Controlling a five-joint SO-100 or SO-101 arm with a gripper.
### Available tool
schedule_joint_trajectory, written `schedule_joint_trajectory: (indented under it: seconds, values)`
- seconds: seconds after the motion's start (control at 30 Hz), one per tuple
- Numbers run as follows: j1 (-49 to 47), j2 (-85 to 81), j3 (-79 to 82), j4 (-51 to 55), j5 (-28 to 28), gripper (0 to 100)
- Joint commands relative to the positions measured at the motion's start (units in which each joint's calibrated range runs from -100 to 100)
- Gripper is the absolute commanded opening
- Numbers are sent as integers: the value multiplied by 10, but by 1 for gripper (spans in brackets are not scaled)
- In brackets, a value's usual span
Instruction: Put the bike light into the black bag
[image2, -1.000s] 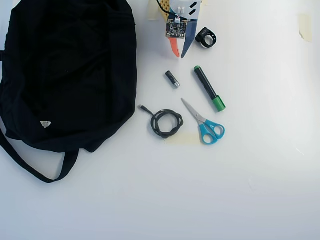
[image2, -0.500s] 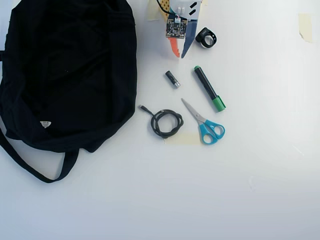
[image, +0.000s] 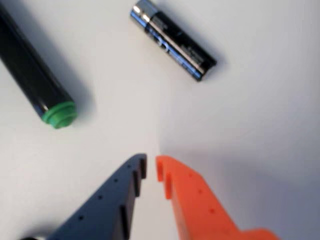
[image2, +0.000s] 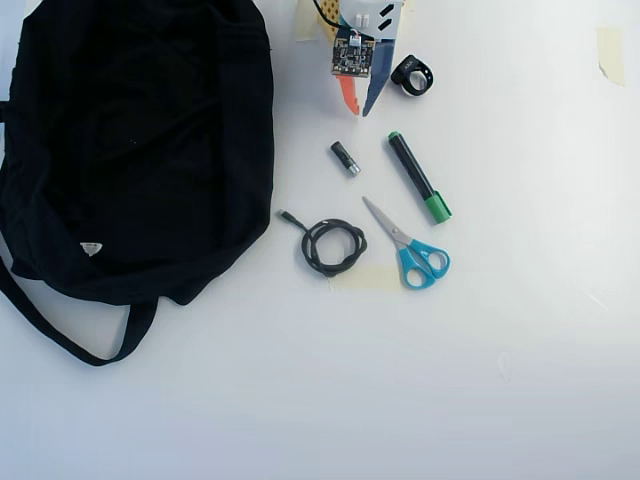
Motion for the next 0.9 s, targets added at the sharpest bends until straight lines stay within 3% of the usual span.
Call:
schedule_joint_trajectory:
  seconds: [0.0, 0.27, 0.87]
  values:
    - [2, -5, 18, 5, 0, 2]
    - [-101, -5, 18, -24, 4, 2]
    - [-100, -6, 18, -24, 4, 2]
